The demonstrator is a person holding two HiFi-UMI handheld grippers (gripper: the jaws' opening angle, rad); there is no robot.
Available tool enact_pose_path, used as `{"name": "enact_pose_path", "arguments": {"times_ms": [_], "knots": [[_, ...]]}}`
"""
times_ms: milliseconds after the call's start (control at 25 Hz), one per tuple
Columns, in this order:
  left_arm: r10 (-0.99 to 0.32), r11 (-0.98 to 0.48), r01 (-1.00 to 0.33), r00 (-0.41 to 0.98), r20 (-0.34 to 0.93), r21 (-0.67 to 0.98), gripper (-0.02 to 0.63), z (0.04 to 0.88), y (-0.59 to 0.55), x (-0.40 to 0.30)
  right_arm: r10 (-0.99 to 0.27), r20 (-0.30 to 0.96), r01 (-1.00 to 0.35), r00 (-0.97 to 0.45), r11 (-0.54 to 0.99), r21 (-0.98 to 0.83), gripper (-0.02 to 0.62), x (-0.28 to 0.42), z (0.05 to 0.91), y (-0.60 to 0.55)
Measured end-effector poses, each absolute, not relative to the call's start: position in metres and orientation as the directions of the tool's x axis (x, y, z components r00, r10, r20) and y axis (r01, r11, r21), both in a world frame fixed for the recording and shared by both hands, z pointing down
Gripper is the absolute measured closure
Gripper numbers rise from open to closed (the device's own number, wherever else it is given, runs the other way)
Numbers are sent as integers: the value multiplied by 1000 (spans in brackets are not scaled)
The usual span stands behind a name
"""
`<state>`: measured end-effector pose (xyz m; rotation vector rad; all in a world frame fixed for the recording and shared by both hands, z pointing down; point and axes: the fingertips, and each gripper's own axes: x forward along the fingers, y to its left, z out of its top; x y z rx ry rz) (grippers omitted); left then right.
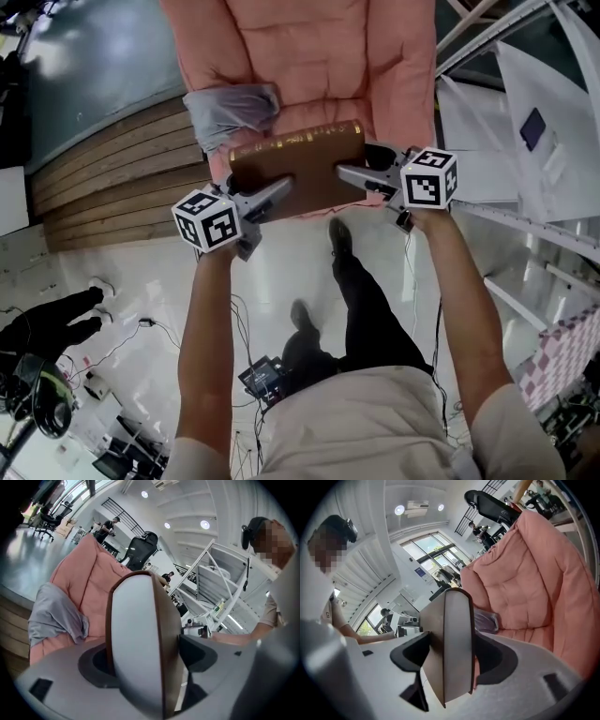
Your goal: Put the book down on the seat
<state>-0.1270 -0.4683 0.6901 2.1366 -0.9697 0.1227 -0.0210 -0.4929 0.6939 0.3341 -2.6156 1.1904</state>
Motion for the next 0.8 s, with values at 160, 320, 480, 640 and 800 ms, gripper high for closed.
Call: {"name": "enact_pose_path", "arguments": {"times_ms": [160, 320, 480, 640, 800], "knots": [[-583, -365, -679, 700, 411, 637, 247, 731, -470, -127, -96, 329, -317, -940, 603, -732, 307, -20, 735, -495], [-574, -321, -682, 692, 438, 657, 244, 770, -476, -129, -108, 347, -343, -932, 571, -746, 307, -20, 773, -503], [-564, -297, -700, 677, 473, 649, 244, 807, -482, -125, -119, 364, -366, -924, 549, -752, 313, -14, 813, -508], [-554, -247, -700, 669, 496, 670, 241, 841, -479, -114, -134, 377, -393, -917, 473, -788, 314, 0, 848, -504], [-540, -195, -694, 666, 514, 694, 239, 877, -482, -111, -142, 401, -423, -905, 408, -809, 316, 5, 884, -508]]}}
